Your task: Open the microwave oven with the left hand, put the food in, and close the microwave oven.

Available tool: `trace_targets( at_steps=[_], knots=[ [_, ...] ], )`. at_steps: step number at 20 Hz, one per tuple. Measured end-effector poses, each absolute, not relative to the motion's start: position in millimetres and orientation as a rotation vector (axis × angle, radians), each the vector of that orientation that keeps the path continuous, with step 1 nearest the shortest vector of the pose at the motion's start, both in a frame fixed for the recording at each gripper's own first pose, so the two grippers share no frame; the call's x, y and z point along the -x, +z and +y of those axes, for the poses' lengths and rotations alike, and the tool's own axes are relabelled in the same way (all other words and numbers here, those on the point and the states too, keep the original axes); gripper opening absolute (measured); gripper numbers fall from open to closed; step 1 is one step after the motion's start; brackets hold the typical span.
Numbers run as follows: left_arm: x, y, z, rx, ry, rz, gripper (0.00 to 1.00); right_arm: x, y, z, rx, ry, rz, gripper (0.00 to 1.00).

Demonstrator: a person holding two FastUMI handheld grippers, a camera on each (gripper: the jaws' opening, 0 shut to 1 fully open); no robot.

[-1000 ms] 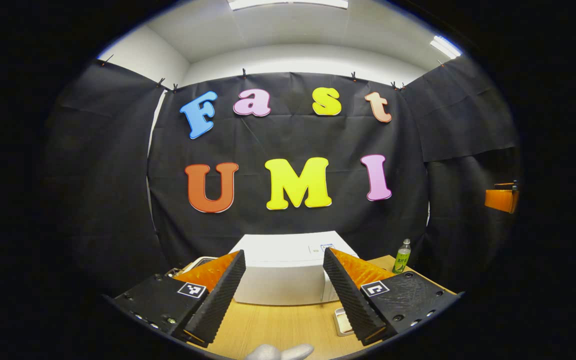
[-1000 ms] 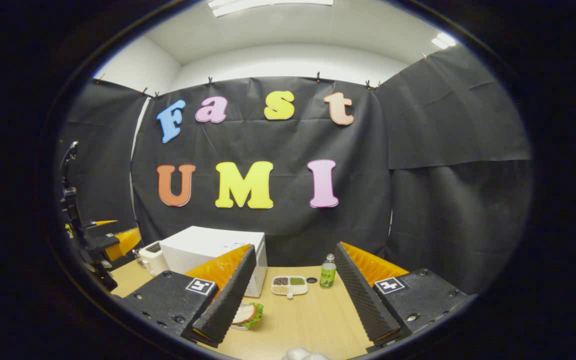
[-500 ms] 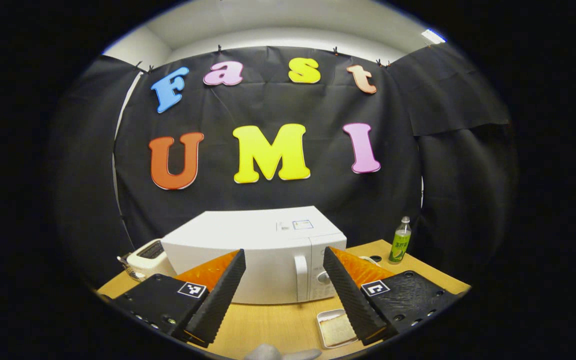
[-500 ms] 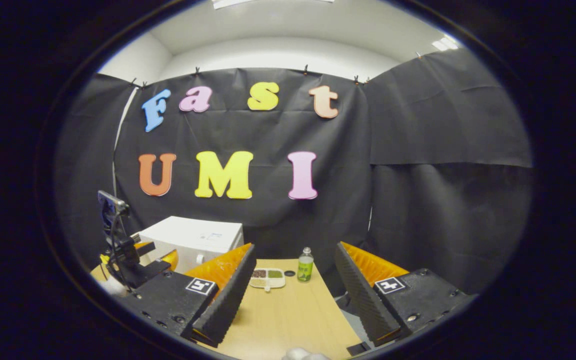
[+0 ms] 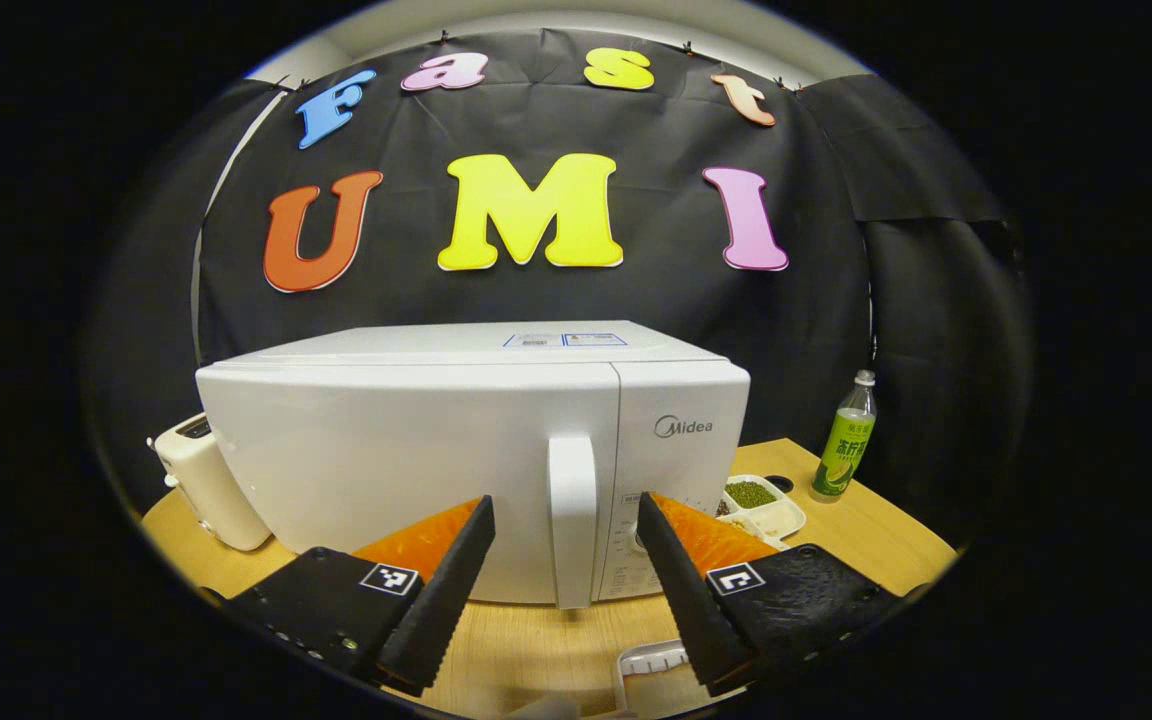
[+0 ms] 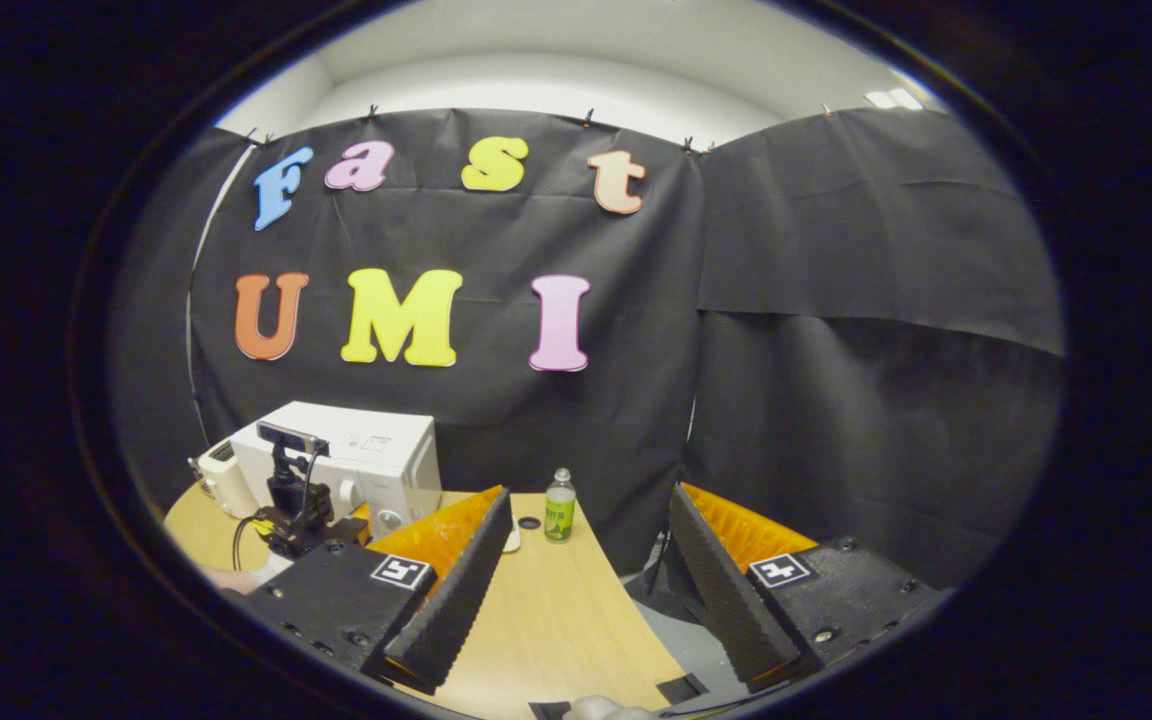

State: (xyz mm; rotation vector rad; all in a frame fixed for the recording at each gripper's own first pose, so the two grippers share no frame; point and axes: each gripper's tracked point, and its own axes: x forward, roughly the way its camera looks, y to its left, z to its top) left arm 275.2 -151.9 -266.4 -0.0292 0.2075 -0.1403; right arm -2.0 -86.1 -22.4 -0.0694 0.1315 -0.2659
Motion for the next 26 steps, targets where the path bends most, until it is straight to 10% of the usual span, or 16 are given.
trace_targets(
  at_steps=[4,7,26],
  knots=[
    [-282.3,-273.3,-147.6,0.061,-0.152,0.232,0.66,1.3,-18.6,-83.1,0.090,-0.263,0.132,1.00],
    [-278.1,-270.5,-159.3,0.067,-0.205,0.243,0.26,-1.5,-17.8,-75.6,0.093,-0.242,0.131,0.92],
    [-182.8,-272.3,-120.8,0.049,-0.292,0.287,0.08,-39.0,-19.6,-35.9,0.060,-0.071,0.128,0.97]
  ],
)
